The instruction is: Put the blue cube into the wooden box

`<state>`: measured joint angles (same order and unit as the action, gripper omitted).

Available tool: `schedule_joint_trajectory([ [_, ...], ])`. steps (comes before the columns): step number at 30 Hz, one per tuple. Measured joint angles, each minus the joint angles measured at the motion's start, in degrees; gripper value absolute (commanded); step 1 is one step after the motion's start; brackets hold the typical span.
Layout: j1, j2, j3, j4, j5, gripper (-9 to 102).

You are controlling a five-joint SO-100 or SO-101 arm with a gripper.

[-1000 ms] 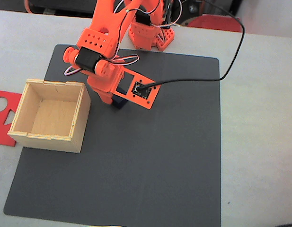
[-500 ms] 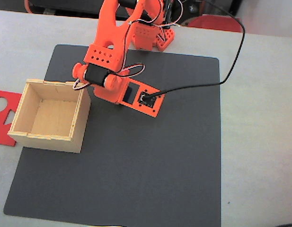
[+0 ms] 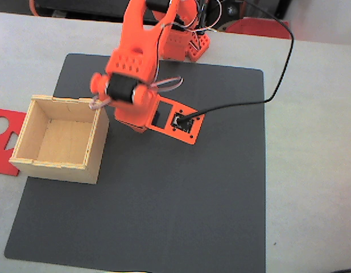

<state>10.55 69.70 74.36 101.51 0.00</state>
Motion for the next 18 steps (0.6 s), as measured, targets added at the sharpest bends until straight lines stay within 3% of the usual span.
schedule_joint_trajectory([
  [12, -5.63, 17.49, -13.18, 1.14, -4.48, 0],
  [18, 4.83, 27.16, -20.13, 1.49, -6.77, 0],
])
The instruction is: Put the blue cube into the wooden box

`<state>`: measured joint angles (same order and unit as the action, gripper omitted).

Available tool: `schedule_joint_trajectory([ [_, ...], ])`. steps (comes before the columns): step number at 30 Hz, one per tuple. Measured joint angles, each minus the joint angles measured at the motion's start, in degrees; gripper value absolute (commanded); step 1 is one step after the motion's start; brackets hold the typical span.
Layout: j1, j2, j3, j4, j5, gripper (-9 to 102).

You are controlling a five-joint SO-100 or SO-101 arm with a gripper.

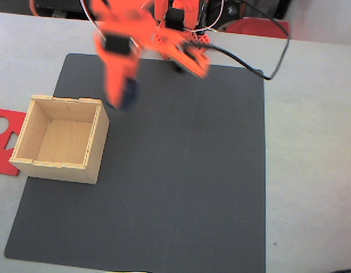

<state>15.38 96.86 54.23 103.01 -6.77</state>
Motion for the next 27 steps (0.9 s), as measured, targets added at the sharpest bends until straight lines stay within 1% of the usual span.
schedule_joint_trajectory([
  [3, 9.49, 2.72, -1.58, -1.49, -1.05, 0],
  [8, 27.51, 3.08, -1.85, -6.24, -3.43, 0],
  [12, 40.25, 0.88, -1.93, -12.66, -4.66, 0],
  [14, 44.30, -0.18, -1.93, -15.91, -5.19, 0],
  [17, 44.47, -1.23, -1.93, -17.14, -7.21, 0],
  [19, 40.69, -2.37, -1.93, -15.38, -10.46, 0],
  [23, 29.88, -6.15, -2.11, -12.74, -17.93, 0],
  [25, 27.16, -8.61, -5.36, -12.66, -21.01, 0],
  [27, 26.72, -11.87, -11.34, -12.66, -23.20, 0],
])
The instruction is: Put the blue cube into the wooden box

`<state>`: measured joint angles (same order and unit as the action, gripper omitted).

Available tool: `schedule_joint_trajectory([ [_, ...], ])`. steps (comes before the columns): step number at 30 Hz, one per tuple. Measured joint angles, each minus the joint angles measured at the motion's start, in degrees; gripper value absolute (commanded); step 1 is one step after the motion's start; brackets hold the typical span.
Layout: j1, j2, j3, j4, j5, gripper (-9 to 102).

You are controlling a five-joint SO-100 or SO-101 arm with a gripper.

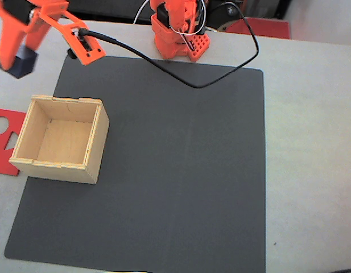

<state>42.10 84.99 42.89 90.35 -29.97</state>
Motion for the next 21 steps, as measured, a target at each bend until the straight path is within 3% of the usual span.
schedule_joint_trajectory([
  [5, -0.97, -6.24, -11.51, -0.88, -3.08, 0],
  [13, 1.76, -14.06, -12.83, -8.70, -7.29, 0],
  [21, -0.88, -25.58, -12.83, -9.23, -6.68, 0],
])
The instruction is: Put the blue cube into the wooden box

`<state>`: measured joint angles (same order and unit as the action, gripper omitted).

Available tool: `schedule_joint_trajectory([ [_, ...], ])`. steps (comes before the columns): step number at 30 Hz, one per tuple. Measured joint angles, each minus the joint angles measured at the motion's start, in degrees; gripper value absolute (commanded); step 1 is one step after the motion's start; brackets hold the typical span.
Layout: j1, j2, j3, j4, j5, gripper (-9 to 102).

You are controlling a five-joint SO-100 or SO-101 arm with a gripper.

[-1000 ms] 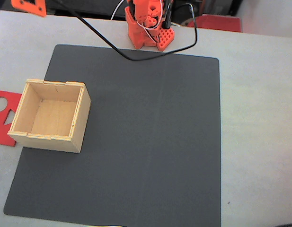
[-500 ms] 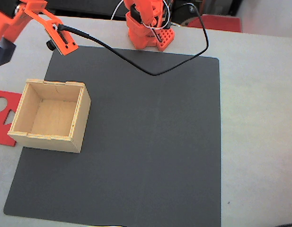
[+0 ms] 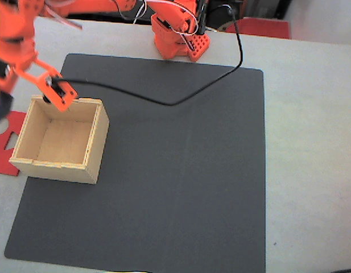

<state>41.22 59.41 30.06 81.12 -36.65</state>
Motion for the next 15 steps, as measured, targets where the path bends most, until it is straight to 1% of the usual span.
schedule_joint_trajectory([
  [6, -5.54, -0.97, 0.00, 0.44, 1.93, 0],
  [12, -11.60, -0.97, 0.00, 5.62, 5.80, 0],
  [15, -12.92, -0.97, 0.00, 8.70, 8.35, 0],
])
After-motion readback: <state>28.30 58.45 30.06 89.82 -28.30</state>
